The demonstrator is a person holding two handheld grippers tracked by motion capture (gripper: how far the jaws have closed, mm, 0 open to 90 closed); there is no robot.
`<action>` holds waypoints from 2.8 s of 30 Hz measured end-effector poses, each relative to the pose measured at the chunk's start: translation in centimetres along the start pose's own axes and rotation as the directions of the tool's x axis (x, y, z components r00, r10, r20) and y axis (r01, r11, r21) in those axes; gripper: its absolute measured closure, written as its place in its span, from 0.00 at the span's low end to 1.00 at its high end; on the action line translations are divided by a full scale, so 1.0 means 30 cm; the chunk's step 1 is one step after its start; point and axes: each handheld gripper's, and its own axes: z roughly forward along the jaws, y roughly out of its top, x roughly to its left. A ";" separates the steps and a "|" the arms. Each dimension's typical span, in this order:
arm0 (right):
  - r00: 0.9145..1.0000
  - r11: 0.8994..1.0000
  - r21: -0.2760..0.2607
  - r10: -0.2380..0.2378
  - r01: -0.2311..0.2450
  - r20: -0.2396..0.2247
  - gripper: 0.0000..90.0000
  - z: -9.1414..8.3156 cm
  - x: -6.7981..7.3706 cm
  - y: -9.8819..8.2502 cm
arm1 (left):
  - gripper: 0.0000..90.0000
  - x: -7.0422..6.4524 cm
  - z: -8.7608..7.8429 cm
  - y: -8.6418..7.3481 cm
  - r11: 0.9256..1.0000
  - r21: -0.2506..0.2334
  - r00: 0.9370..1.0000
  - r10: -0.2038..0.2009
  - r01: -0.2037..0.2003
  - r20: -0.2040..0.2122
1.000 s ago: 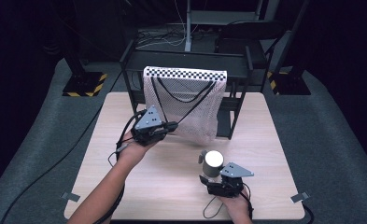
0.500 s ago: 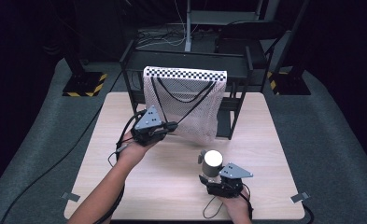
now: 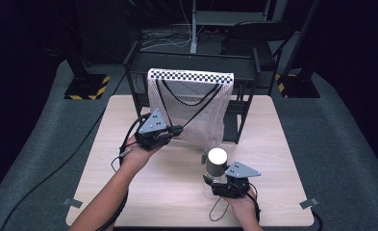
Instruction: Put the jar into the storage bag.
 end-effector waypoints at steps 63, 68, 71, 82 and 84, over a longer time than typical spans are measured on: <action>0.992 0.988 -0.130 -0.099 0.088 -0.079 0.33 -0.028 -0.009 0.600 | 0.95 0.006 0.004 -0.018 0.999 -0.029 1.000 -0.030 0.030 0.003; 0.991 0.986 -0.128 -0.113 0.103 -0.076 0.33 -0.030 -0.004 0.640 | 0.95 0.006 0.003 -0.017 0.999 -0.031 1.000 -0.028 0.028 0.005; 0.990 0.986 -0.133 -0.115 0.104 -0.077 0.33 -0.037 -0.003 0.664 | 0.95 0.006 0.003 -0.019 0.999 -0.032 1.000 -0.031 0.031 0.005; 0.988 0.981 -0.137 -0.143 0.134 -0.058 0.33 -0.025 -0.006 0.779 | 0.95 0.006 -0.003 -0.019 0.998 -0.046 0.999 -0.035 0.035 0.011; 0.988 0.981 -0.139 -0.145 0.136 -0.055 0.33 -0.014 -0.007 0.797 | 0.95 0.007 -0.002 -0.019 0.998 -0.047 0.999 -0.036 0.037 0.014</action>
